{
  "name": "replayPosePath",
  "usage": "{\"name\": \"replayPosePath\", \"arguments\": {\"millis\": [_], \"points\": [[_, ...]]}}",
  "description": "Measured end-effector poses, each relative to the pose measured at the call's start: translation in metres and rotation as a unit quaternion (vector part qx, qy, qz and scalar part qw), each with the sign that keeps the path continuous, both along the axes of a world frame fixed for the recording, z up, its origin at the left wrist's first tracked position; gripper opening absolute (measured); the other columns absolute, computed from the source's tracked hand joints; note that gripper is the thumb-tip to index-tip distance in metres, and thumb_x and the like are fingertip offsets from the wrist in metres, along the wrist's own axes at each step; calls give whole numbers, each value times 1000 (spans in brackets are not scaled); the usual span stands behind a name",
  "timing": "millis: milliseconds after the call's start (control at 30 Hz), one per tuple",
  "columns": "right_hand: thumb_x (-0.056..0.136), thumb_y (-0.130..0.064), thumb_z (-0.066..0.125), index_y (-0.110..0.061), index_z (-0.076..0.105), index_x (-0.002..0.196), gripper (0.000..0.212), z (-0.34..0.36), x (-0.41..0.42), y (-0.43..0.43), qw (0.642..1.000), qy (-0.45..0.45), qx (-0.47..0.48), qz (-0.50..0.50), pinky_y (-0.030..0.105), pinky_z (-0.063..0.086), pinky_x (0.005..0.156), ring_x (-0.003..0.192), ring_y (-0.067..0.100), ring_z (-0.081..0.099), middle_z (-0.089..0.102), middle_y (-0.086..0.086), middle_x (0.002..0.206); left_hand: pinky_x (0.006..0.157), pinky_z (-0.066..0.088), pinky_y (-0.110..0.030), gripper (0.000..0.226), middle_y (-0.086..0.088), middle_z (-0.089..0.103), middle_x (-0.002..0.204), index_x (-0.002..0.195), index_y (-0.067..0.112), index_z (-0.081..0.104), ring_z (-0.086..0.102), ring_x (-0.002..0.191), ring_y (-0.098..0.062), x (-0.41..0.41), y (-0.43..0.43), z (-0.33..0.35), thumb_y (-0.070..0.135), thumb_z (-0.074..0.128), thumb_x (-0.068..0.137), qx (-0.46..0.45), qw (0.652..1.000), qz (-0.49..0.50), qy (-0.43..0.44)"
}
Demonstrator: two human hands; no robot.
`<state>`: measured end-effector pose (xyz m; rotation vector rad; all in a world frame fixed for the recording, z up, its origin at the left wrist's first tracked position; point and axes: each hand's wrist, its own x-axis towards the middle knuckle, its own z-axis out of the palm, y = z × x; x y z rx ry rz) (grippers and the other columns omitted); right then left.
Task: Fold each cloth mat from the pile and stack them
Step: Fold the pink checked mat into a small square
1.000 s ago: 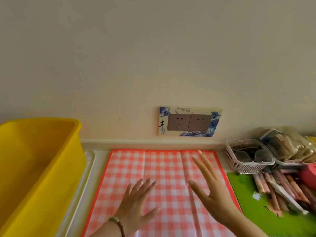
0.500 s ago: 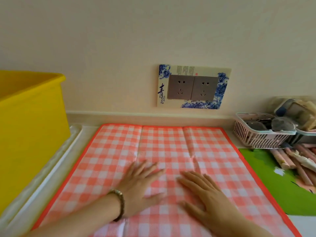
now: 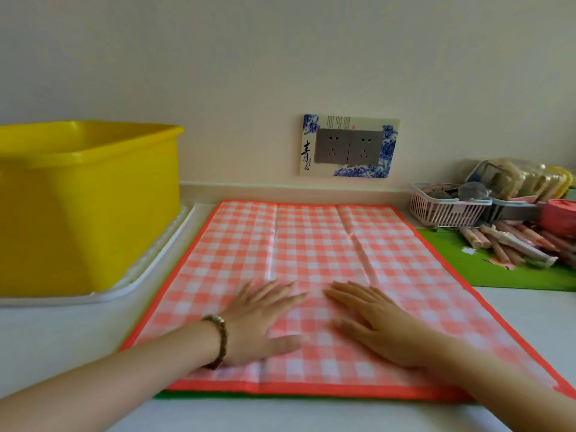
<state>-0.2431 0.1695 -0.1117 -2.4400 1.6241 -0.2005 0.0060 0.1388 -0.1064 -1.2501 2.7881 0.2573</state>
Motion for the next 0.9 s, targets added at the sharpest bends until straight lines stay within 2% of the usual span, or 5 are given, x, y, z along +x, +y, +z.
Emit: {"name": "replayPosePath", "arguments": {"millis": [200,300,433,667,900], "points": [[72,-82,-4,-63,3,133,64,2,8,51,997,7,34,62,19,-8,115,137,-14,-14,-4,-30,153,114,-13,-40,72,28,-16,145,133,62,-11,-21,134,4,15,33,2,87,16,71,15,999,-31,37],[78,-79,7,-66,1,134,58,4,9,69,996,30,41,77,19,-8,115,136,-15,-15,-7,-33,151,113,-16,-39,77,27,-14,148,127,70,-10,-21,136,2,20,41,1,92,20,60,34,998,-46,41],[86,-71,27,-61,3,139,59,8,9,80,994,33,33,95,18,-6,114,138,-14,-11,-4,-33,152,113,-16,-39,76,26,-12,152,132,69,-2,-22,138,0,23,49,-2,79,43,73,22,998,-50,27],[88,-64,29,-55,28,138,51,7,8,79,995,-27,21,94,16,8,115,136,-17,8,18,-30,151,115,-9,-36,57,30,2,152,131,66,21,-10,136,8,25,50,0,78,38,78,49,995,-47,79],[85,-59,46,-45,51,129,46,21,3,77,985,-124,111,52,14,24,109,129,-18,29,34,-36,140,107,20,-20,44,31,37,135,121,51,53,25,129,11,26,46,18,57,58,78,173,965,-10,196]]}}
